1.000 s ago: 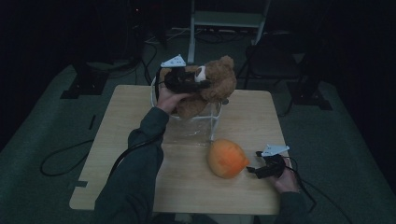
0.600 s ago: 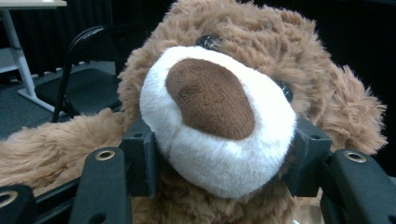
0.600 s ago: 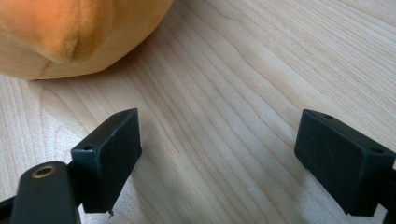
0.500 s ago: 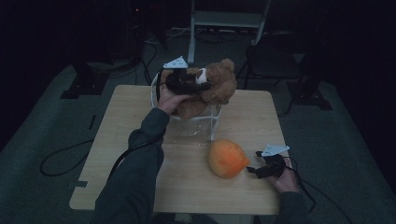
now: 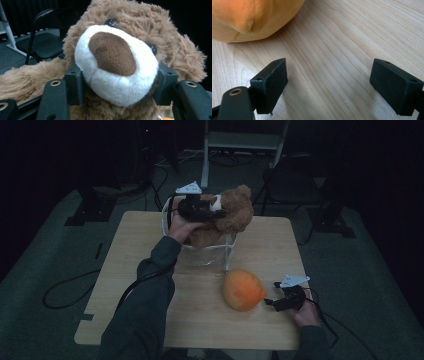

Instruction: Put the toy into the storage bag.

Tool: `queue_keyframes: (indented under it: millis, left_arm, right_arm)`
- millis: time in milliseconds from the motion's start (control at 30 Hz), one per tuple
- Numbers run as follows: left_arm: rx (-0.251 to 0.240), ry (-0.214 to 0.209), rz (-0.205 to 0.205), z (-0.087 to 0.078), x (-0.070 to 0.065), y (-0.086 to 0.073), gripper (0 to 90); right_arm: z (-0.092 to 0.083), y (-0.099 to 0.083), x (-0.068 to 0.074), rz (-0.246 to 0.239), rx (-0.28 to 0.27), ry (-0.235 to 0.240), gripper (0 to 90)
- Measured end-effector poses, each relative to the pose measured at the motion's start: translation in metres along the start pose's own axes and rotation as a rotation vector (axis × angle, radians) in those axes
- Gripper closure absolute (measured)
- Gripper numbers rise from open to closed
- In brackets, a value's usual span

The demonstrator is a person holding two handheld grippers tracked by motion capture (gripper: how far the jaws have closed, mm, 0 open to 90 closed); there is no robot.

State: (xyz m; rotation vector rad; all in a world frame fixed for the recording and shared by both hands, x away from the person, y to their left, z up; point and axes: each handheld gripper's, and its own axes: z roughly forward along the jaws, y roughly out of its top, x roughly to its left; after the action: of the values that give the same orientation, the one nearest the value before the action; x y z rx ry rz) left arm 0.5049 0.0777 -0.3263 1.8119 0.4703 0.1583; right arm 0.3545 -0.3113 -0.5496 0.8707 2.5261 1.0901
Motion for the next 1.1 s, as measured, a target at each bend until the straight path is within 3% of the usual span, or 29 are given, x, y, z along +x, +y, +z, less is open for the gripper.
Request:
queue_keyframes:
  millis: [900, 1100]
  left_arm:
    - [0.057, -0.003, -0.006, 0.0059, 0.0009, -0.0055, 39.0]
    - [0.092, -0.013, 0.002, 0.0092, 0.0001, -0.006, 38.8]
  right_arm:
    - [0.0, 0.0, 0.0, 0.0, 0.0, 0.0, 14.0]
    - [0.0, 0.0, 0.0, 0.0, 0.0, 0.0, 13.9]
